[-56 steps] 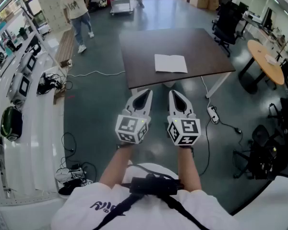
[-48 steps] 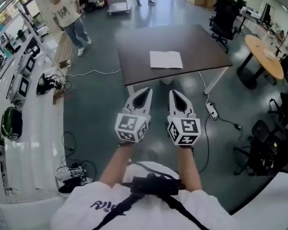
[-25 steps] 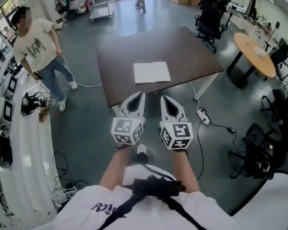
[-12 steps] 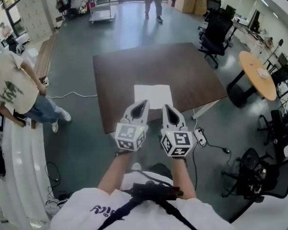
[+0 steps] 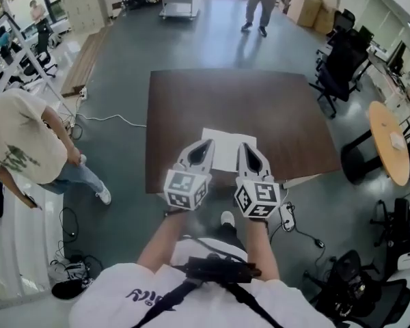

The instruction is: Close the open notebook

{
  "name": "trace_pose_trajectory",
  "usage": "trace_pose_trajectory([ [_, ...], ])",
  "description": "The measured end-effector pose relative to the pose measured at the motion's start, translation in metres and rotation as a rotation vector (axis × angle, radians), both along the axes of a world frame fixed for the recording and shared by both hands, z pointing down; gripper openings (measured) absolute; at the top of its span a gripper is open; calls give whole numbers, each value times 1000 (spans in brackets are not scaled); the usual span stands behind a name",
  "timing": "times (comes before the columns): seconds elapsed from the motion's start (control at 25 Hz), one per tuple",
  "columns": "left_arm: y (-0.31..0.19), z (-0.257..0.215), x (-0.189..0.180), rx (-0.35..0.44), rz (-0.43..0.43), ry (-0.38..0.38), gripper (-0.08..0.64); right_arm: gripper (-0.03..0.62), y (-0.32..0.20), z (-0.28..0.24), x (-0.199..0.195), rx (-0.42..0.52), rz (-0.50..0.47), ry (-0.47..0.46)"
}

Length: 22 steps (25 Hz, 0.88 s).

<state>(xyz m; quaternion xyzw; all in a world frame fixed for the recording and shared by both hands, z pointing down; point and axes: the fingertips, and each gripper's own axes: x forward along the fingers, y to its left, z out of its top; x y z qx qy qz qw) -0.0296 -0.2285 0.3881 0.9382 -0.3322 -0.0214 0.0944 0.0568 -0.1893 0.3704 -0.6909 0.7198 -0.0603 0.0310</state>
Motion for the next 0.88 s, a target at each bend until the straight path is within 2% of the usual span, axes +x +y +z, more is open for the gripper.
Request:
trace_pose_trajectory([
  [0.24, -48, 2, 70, 7, -103, 5, 6, 2, -58, -1, 73, 16, -140, 3],
  [0.48, -87, 36, 123, -90, -240, -24, 6, 2, -98, 15, 155, -2, -227, -27],
  [0.72, -98, 93, 140, -205, -376, -40, 6, 3, -121, 60, 199, -58, -314, -63],
  [0.88, -103, 140, 113, -288, -454, -68, 8, 3, -139, 89, 189, -106, -377, -74],
])
